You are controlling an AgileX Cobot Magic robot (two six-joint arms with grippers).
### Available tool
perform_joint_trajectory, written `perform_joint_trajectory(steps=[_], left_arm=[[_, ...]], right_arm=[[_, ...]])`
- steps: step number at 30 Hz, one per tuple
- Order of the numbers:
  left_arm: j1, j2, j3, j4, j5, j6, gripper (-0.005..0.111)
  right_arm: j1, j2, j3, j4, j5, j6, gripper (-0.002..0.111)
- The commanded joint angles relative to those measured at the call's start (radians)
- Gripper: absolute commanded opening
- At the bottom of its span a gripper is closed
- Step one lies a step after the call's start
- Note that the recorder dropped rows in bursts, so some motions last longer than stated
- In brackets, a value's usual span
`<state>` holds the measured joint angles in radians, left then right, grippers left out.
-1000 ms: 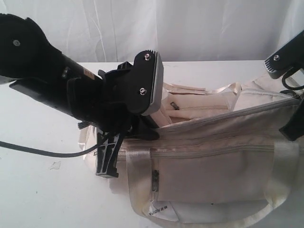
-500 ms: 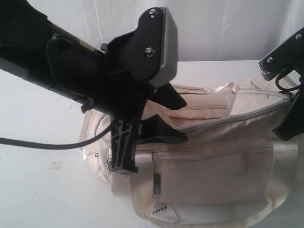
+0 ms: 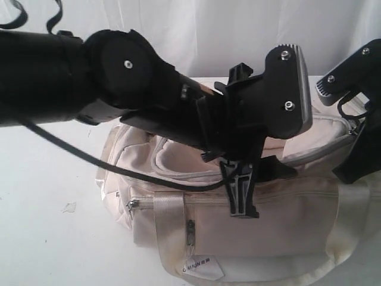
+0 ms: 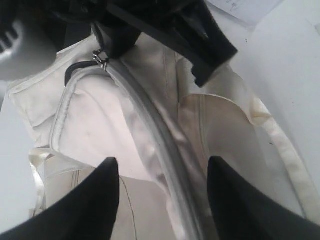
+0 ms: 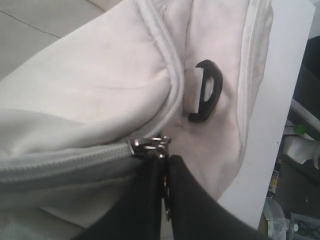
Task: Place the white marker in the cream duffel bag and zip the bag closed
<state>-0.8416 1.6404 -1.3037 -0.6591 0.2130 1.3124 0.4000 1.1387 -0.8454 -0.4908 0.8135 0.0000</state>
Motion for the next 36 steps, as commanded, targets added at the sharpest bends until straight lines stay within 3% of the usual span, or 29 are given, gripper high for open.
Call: perform_joint_trajectory(steps=[1,7,16,19,23,36], left_arm=[[-0.02,0.066,-0.059,-0.04,-0.018,0.0,0.057],[-0.058,0.127,-0.124,-0.07,-0.02,0.0,0.057],[-0.061,0.199,-0.146,-0.069,-0.083,0.0,0.056],[-0.061,0.215,-0.146,-0.069,-0.098,0.0,0.042],[-0.061,0.221,-0.146,-0.065,-0.1,0.0,0.002],[-0.061,0.221,-0.146,-0.065,0.015,0.0,0.0]], right_arm=[[-0.007,-0.002,-0.003,0.012,-0.028,-0.024,0.0],[-0.007,-0.002,-0.003,0.012,-0.031,-0.035,0.0],[-0.007,-0.044,-0.003,0.013,-0.026,-0.049,0.0],[-0.007,-0.063,-0.003,0.013,-0.022,-0.057,0.0],[-0.007,-0.071,-0.003,0.013,-0.01,-0.078,0.0],[-0.008,-0.039,-0.003,-0.176,-0.09,-0.096,0.0]])
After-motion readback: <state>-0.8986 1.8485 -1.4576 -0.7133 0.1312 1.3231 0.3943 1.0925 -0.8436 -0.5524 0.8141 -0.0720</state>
